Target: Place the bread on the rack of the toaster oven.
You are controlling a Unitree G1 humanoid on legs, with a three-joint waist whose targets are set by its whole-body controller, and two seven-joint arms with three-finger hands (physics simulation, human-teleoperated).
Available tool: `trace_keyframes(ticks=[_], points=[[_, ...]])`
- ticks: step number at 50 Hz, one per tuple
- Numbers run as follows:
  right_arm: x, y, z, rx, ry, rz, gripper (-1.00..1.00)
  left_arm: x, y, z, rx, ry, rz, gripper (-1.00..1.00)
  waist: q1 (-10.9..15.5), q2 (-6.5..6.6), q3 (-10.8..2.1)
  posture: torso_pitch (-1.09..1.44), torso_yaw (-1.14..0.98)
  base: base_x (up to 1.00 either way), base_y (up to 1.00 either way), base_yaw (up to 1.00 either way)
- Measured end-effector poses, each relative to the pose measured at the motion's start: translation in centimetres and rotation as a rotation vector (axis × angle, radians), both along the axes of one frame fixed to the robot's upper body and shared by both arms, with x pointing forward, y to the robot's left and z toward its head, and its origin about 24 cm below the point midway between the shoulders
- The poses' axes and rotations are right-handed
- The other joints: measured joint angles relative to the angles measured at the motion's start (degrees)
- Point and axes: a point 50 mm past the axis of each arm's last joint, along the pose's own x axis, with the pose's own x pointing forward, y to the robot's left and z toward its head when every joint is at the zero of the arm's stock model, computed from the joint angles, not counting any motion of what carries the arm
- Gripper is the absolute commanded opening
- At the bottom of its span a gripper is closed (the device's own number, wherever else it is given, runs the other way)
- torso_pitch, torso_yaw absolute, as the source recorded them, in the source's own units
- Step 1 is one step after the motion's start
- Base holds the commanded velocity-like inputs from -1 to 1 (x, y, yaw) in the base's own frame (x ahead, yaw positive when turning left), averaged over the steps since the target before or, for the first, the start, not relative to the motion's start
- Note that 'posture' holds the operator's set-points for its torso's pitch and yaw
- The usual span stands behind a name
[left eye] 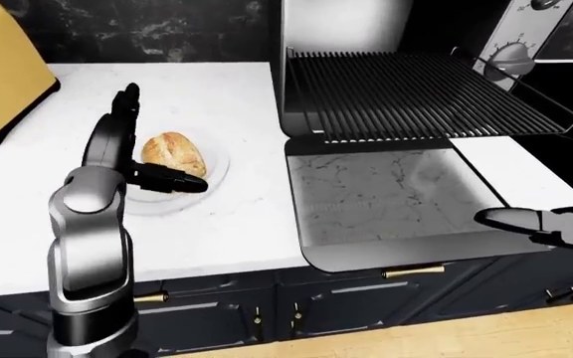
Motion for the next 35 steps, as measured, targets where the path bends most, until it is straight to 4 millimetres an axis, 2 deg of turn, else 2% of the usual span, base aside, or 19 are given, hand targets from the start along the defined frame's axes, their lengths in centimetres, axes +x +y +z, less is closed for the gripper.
trace_keyframes(ticks=[14, 30, 31, 35], points=[[-0.3, -0.4, -0.3, 0.001, 0.004, -0.009, 1.00, 1.3, 0.7, -1.6, -0.003, 0.046, 0.011, 1.00, -0.17, -0.06, -0.24, 0.00, 0.00, 0.00, 0.00, 0.00], [-0.1, -0.3, -0.7, 0.003, 0.009, -0.010, 1.00, 1.9, 1.5, -1.5, 0.004, 0.040, 0.033, 1.00, -0.20, 0.03, -0.38, 0.00, 0.00, 0.00, 0.00, 0.00], [-0.1, -0.2, -0.7, 0.003, 0.007, -0.009, 1.00, 1.9, 1.4, -1.5, 0.005, 0.040, 0.032, 0.87, -0.21, 0.05, -0.40, 0.00, 0.00, 0.00, 0.00, 0.00], [-0.1, -0.2, -0.7, 0.001, 0.007, -0.006, 1.00, 1.9, 1.4, -1.5, 0.007, 0.040, 0.027, 0.65, -0.22, 0.08, -0.44, 0.00, 0.00, 0.00, 0.00, 0.00]])
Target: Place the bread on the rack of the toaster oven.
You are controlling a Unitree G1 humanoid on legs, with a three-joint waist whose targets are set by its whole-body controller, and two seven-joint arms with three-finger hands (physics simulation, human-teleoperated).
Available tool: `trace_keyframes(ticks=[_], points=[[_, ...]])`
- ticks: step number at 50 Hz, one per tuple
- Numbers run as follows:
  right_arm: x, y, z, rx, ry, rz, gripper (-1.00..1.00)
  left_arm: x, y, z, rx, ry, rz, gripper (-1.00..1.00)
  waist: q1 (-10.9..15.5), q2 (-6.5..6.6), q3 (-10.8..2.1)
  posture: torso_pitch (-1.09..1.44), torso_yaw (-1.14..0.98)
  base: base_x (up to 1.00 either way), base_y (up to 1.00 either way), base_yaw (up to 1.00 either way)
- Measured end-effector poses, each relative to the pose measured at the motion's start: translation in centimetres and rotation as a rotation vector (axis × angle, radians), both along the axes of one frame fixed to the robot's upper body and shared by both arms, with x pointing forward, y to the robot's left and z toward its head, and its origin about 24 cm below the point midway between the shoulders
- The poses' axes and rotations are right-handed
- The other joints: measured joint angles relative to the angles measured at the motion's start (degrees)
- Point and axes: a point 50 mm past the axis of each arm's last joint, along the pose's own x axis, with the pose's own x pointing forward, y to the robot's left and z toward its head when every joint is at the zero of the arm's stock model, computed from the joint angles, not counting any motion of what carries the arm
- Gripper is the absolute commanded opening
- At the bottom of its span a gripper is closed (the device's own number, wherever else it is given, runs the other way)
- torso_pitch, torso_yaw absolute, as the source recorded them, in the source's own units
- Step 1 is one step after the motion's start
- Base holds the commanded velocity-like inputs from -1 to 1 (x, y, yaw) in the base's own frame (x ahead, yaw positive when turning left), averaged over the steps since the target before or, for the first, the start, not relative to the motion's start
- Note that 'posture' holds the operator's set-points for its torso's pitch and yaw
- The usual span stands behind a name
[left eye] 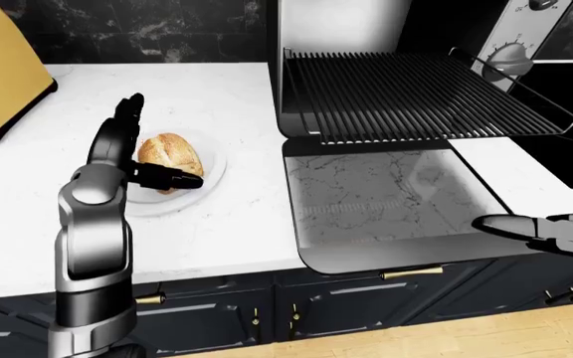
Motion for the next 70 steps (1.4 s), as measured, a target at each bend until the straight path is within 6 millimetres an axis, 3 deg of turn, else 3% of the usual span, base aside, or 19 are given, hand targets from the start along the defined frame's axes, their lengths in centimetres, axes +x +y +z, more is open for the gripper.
trace_keyframes(ticks=[3, 5, 18, 30, 37, 47, 49, 50, 59, 70], points=[[-0.1, -0.1, 0.0, -0.003, 0.001, -0.004, 1.00, -0.1, 0.1, 0.0, -0.002, 0.001, 0.001, 0.60, -0.02, 0.04, -0.02, 0.00, 0.00, 0.00, 0.00, 0.00], [-0.1, -0.1, 0.0, -0.002, -0.001, -0.005, 1.00, -0.2, 0.2, -0.1, -0.003, 0.002, 0.003, 0.44, -0.05, 0.06, -0.01, 0.00, 0.00, 0.00, 0.00, 0.00], [0.0, 0.0, 0.2, -0.002, -0.007, -0.002, 1.00, 0.0, 0.2, -0.2, 0.011, 0.002, 0.006, 0.27, -0.02, 0.14, -0.09, 0.00, 0.00, 0.00, 0.00, 0.00], [-0.3, -0.3, -0.1, 0.001, -0.001, -0.011, 1.00, -0.1, 0.2, 0.2, 0.018, -0.006, 0.007, -0.29, 0.00, 0.12, -0.02, 0.00, 0.00, 0.00, 0.00, 0.00], [-0.2, -0.2, 0.2, -0.002, -0.011, -0.008, 1.00, 0.3, -0.2, 0.6, 0.010, -0.014, -0.003, -0.36, 0.08, -0.03, 0.08, 0.00, 0.00, 0.00, 0.00, 0.00], [-0.3, -0.3, 0.3, 0.000, -0.011, -0.010, 1.00, -0.3, -0.9, 3.2, 0.037, -0.083, -0.016, -0.55, -0.06, -0.14, 0.21, 0.00, 0.00, 0.00, 0.00, 0.00], [-0.3, -0.3, 0.3, -0.002, -0.009, -0.008, 1.00, -0.6, -1.2, 4.0, 0.047, -0.099, -0.023, -0.78, -0.03, -0.15, 0.30, 0.00, 0.00, 0.00, 0.00, 0.00], [-0.3, -0.3, 0.3, -0.003, -0.008, -0.010, 1.00, -0.7, -1.5, 4.5, 0.049, -0.110, -0.029, -0.80, 0.03, -0.18, 0.38, 0.00, 0.00, 0.00, 0.00, 0.00], [-0.5, -0.5, 0.2, -0.001, -0.010, -0.010, 1.00, -2.1, -5.4, 10.8, 0.087, -0.237, -0.169, -0.80, 0.08, -0.42, 0.58, 0.00, 0.00, 0.00, 0.00, 0.00], [-0.6, -0.5, 0.3, -0.003, -0.015, -0.022, 1.00, -2.1, -9.8, 13.6, 0.068, -0.251, -0.326, -0.83, 0.36, -0.92, 1.31, 0.00, 0.00, 0.00, 0.00, 0.00]])
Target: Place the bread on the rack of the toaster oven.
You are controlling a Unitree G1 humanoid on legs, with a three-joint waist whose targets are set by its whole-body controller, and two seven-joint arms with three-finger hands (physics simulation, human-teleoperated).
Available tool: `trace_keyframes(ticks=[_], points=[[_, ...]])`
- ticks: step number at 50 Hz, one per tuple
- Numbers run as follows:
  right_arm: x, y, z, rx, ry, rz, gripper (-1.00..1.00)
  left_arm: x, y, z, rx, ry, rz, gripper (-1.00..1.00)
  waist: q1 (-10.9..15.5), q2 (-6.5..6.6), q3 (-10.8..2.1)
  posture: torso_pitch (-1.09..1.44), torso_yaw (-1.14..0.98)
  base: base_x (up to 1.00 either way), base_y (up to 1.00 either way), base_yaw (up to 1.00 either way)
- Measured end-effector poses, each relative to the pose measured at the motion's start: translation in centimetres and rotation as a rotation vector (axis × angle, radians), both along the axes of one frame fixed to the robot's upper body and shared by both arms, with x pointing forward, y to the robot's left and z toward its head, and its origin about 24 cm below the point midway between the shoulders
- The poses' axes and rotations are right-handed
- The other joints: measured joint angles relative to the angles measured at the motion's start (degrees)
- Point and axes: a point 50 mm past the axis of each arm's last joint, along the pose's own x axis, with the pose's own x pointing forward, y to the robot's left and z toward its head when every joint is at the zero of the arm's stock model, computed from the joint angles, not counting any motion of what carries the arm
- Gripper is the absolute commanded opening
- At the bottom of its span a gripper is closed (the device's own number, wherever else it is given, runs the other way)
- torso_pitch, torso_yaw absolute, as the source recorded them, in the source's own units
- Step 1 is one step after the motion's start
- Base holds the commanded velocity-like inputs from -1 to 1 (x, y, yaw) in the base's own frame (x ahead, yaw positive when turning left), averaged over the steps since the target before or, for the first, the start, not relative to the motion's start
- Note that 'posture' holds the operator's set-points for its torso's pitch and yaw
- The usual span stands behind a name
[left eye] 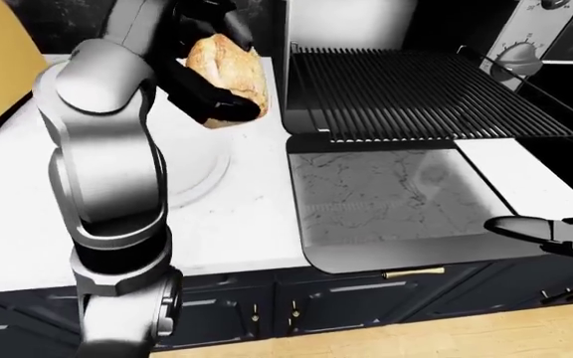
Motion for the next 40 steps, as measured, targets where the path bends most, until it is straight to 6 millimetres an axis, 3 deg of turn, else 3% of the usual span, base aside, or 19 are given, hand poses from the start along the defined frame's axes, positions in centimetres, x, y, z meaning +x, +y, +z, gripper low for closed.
trace_keyframes(ticks=[9, 17, 31, 40], points=[[-0.9, -0.6, 0.6, -0.002, -0.020, -0.017, 1.00, -0.8, -3.9, 3.5, 0.028, -0.074, -0.128, -0.84, 0.06, -0.65, 0.16, 0.00, 0.00, 0.00, 0.00, 0.00], [-1.4, -1.0, 0.5, 0.011, -0.027, -0.023, 1.00, -0.7, -5.4, 4.1, 0.050, -0.069, -0.176, -0.86, -0.07, -0.80, 0.47, 0.00, 0.00, 0.00, 0.00, 0.00], [-2.6, -1.9, 0.0, 0.029, -0.035, -0.058, 1.00, 0.4, -10.4, 6.0, 0.075, -0.089, -0.308, -0.88, 0.00, -1.32, 0.49, 0.00, 0.00, 0.00, 0.00, 0.00], [-2.8, -2.0, 0.0, 0.029, -0.045, -0.063, 1.00, 1.1, -13.2, 5.8, 0.106, -0.087, -0.383, -0.89, 0.04, -1.35, 0.42, 0.00, 0.00, 0.00, 0.00, 0.00]])
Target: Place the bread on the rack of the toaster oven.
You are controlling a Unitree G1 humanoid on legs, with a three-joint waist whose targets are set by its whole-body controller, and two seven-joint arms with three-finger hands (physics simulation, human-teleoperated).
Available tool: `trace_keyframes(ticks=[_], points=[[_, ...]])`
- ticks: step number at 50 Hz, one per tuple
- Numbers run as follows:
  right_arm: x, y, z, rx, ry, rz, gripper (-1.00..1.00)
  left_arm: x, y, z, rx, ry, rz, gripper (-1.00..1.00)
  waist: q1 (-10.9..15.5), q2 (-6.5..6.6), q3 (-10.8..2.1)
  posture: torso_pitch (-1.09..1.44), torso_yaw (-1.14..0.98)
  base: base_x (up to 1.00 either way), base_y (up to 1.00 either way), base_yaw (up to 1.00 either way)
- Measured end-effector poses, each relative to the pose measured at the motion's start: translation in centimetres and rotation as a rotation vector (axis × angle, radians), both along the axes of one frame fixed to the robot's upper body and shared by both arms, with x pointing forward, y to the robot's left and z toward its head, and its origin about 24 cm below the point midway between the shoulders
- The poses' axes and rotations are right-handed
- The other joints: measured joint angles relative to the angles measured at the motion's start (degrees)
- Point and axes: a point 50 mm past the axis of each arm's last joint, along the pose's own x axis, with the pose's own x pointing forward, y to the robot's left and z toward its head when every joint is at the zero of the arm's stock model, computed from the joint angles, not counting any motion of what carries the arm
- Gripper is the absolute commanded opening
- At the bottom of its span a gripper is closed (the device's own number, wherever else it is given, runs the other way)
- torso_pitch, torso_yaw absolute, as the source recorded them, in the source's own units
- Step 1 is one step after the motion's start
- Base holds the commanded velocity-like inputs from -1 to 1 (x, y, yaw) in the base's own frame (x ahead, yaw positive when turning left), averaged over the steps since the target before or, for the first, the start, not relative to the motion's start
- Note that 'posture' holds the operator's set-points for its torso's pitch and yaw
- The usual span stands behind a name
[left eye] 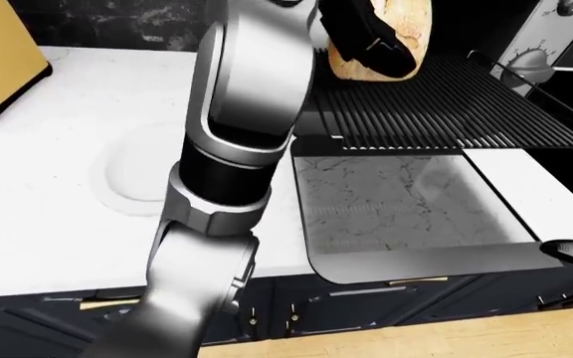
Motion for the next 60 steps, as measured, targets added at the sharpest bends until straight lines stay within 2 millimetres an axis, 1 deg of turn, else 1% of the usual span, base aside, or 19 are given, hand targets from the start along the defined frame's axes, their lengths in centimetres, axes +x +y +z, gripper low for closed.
trace_keyframes(ticks=[6, 9, 12, 15, 20, 25, 38, 42, 44, 45, 46, 49, 51, 56, 60], points=[[-0.4, -0.4, -0.4, 0.007, 0.006, -0.013, 1.00, 0.3, -0.9, -0.6, 0.025, 0.013, -0.022, -0.90, -0.09, 0.01, 0.11, 0.00, 0.00, 0.00, 0.00, 0.00], [-0.5, -0.4, -0.5, 0.009, 0.003, -0.012, 1.00, 0.0, -1.3, -0.7, 0.034, 0.017, -0.035, -0.90, -0.14, 0.02, 0.15, 0.00, 0.00, 0.00, 0.00, 0.00], [-0.5, -0.4, -0.5, 0.008, 0.005, -0.010, 1.00, 0.0, -1.9, -0.9, 0.039, 0.019, -0.052, -0.91, -0.09, 0.03, -0.02, 0.00, 0.00, 0.00, 0.00, 0.00], [-0.6, -0.5, -0.5, 0.006, 0.003, -0.011, 1.00, 0.5, -2.6, -1.7, 0.047, 0.034, -0.070, -0.91, -0.02, -0.05, -0.20, 0.00, 0.00, 0.00, 0.00, 0.00], [-0.8, -0.6, -0.4, 0.004, -0.003, -0.016, 1.00, 1.4, -3.2, -2.8, 0.056, 0.066, -0.081, -0.92, -0.06, -0.14, -0.14, 0.00, 0.00, 0.00, 0.00, 0.00], [-0.7, -0.6, -0.5, 0.010, 0.000, -0.015, 1.00, 1.7, -3.7, -3.6, 0.058, 0.076, -0.095, -0.92, -0.06, -0.25, -0.17, 0.00, 0.00, 0.00, 0.00, 0.00], [-1.3, -0.9, -0.9, 0.013, 0.001, -0.025, 1.00, 1.8, -4.3, -3.6, 0.055, 0.061, -0.113, -0.91, -0.15, -0.13, -0.42, 0.00, 0.00, 0.00, 0.00, 0.00], [-1.2, -0.8, -0.9, 0.012, 0.002, -0.021, 1.00, 1.8, -4.4, -3.6, 0.053, 0.062, -0.117, -0.67, -0.13, -0.10, -0.47, 0.00, 0.00, 0.00, 0.00, 0.00], [-1.2, -0.8, -1.0, 0.014, 0.002, -0.022, 1.00, 1.8, -4.5, -3.7, 0.053, 0.063, -0.120, -0.65, -0.12, -0.10, -0.46, 0.00, 0.00, 0.00, 0.00, 0.00], [-1.1, -0.8, -1.0, 0.014, 0.003, -0.022, 1.00, 1.8, -4.5, -3.7, 0.054, 0.064, -0.120, -0.61, -0.13, -0.10, -0.45, 0.00, 0.00, 0.00, 0.00, 0.00], [-1.1, -0.8, -1.0, 0.013, 0.003, -0.022, 1.00, 1.8, -4.5, -3.7, 0.054, 0.064, -0.120, -0.51, -0.14, -0.09, -0.45, 0.00, 0.00, 0.00, 0.00, 0.00], [-1.1, -0.8, -1.0, 0.012, 0.003, -0.023, 1.00, 1.7, -4.5, -3.6, 0.054, 0.064, -0.122, -0.33, -0.16, -0.07, -0.42, 0.00, 0.00, 0.00, 0.00, 0.00], [-1.1, -0.8, -1.0, 0.012, 0.003, -0.023, 1.00, 1.6, -4.4, -3.4, 0.053, 0.061, -0.122, -0.34, -0.14, -0.06, -0.43, 0.00, 0.00, 0.00, 0.00, 0.00], [-1.1, -0.8, -1.0, 0.012, 0.002, -0.023, 1.00, 1.7, -4.4, -3.4, 0.052, 0.057, -0.121, -0.15, -0.13, -0.09, -0.50, 0.00, 0.00, 0.00, 0.00, 0.00], [-1.2, -0.9, -1.0, 0.012, 0.003, -0.025, 1.00, 1.7, -4.4, -3.5, 0.053, 0.059, -0.121, -0.10, -0.13, -0.09, -0.49, 0.00, 0.00, 0.00, 0.00, 0.00]])
